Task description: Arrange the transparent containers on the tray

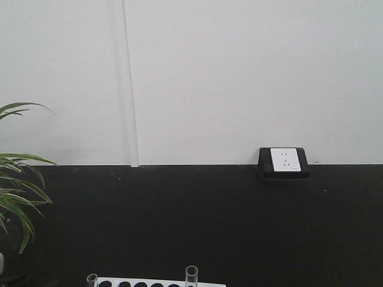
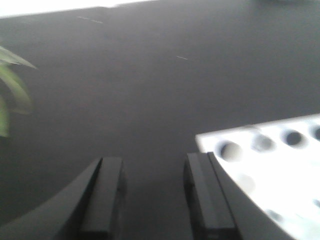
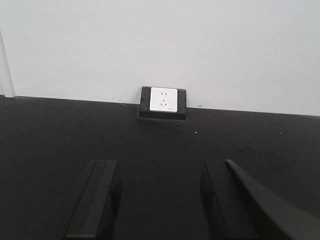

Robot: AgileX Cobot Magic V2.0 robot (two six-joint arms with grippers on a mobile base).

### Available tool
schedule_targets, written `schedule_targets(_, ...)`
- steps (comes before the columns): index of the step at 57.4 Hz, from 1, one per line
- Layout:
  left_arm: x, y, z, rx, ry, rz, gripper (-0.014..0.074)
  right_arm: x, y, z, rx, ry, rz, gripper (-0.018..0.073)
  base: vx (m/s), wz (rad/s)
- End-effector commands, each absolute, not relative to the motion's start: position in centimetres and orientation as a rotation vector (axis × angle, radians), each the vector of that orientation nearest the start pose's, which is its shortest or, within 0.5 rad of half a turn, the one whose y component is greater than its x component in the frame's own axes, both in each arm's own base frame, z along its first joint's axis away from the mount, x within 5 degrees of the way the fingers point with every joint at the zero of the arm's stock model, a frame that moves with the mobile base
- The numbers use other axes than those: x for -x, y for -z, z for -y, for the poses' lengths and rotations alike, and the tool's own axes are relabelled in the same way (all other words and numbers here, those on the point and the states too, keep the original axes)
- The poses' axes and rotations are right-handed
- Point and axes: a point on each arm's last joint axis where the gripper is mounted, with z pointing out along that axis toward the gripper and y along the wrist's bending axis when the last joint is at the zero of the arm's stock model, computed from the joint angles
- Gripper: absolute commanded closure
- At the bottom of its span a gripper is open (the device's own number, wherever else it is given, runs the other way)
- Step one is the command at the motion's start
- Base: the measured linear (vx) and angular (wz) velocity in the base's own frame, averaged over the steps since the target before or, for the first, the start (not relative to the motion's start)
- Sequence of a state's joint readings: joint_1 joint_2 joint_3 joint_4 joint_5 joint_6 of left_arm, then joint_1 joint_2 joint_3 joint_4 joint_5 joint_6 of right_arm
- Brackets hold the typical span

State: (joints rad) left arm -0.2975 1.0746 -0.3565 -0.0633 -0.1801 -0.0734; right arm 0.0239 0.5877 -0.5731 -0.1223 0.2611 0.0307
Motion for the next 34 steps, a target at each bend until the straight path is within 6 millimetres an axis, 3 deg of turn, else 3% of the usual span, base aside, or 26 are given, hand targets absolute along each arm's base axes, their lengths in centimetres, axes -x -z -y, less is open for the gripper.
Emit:
schedule_targets(1, -18.4, -22.5, 6.4, -0.132, 0.343, -1.903, 0.0181, -12.8, -35.0, -0.1, 0.084, 0.079, -1.665, 0.0113, 0.0, 0.0)
schedule_targets(9, -17.6, -21.6, 6.9, -0.175, 0.365, -1.894, 0.0181, -12.9, -34.9, -0.1, 0.084, 0.079, -1.671, 0.0113, 0.0, 0.0)
schedule_targets(20, -17.5, -22.0, 7.4, -0.288, 0.359, -1.819, 0.0166, -13.2, -34.8, -0.1, 0.085, 0.079, -1.681, 0.0113, 0.0, 0.0)
schedule_targets(34, -18.8, -21.3, 8.4, -0.309, 0.403, -1.746, 0.0085, -13.2, -34.8, -0.1, 0.085, 0.079, -1.683, 0.0113, 0.0, 0.0)
